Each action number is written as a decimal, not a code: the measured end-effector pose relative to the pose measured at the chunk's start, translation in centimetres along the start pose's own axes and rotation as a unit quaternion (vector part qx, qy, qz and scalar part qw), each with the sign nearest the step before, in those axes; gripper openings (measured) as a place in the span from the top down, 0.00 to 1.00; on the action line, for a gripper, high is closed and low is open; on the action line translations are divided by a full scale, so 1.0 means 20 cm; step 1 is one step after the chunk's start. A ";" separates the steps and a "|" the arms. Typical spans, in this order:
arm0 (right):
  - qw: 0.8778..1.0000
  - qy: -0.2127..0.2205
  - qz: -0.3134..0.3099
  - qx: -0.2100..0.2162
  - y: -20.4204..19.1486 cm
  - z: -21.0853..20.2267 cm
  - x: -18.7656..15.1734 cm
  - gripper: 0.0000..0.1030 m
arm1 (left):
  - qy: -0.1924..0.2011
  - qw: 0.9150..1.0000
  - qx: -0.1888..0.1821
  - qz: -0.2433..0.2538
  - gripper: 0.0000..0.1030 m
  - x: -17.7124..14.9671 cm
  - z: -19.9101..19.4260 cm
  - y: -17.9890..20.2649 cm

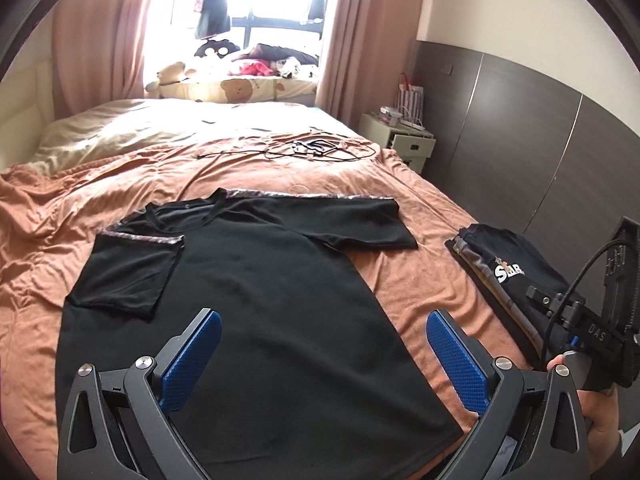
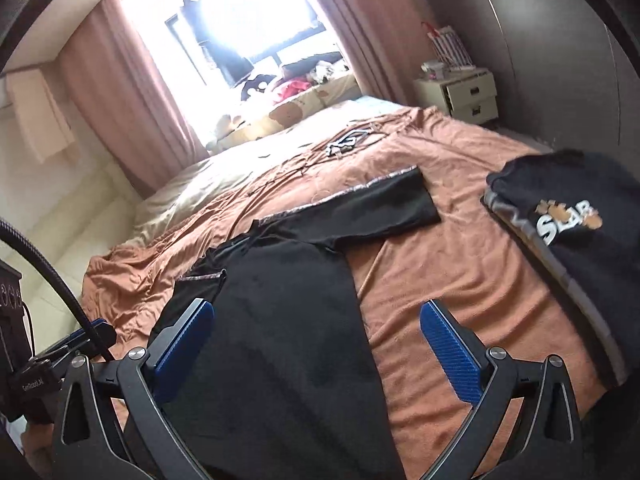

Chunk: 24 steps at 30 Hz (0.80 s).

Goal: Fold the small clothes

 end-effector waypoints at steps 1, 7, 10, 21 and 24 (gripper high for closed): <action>1.000 -0.001 0.005 -0.007 0.02 0.04 0.02 0.00 | 0.004 1.000 -0.005 0.003 0.00 0.02 0.03 0.00; 0.999 0.007 0.042 -0.001 0.13 0.25 0.10 0.10 | 0.000 1.000 -0.029 0.000 0.00 0.14 0.21 -0.03; 0.998 -0.015 0.067 0.012 0.20 0.41 0.14 0.39 | -0.015 0.999 -0.031 -0.002 0.01 0.20 0.34 -0.04; 0.982 -0.016 0.179 0.050 0.42 0.80 0.30 0.47 | -0.067 0.996 -0.052 -0.003 0.18 0.33 0.77 -0.08; 0.978 -0.020 0.201 0.059 0.49 0.91 0.33 0.47 | -0.079 0.995 -0.053 -0.001 0.21 0.36 0.88 -0.09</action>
Point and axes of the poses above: each gripper's, at about its wrist camera, not at the fingertips, and z roughly the way its jaws point, y to its right, x to its top, the point moved 3 cm from there along z, roughly the way its jaws point, and after that the axes turned 9 degrees about -y, right-handed, at the moved point
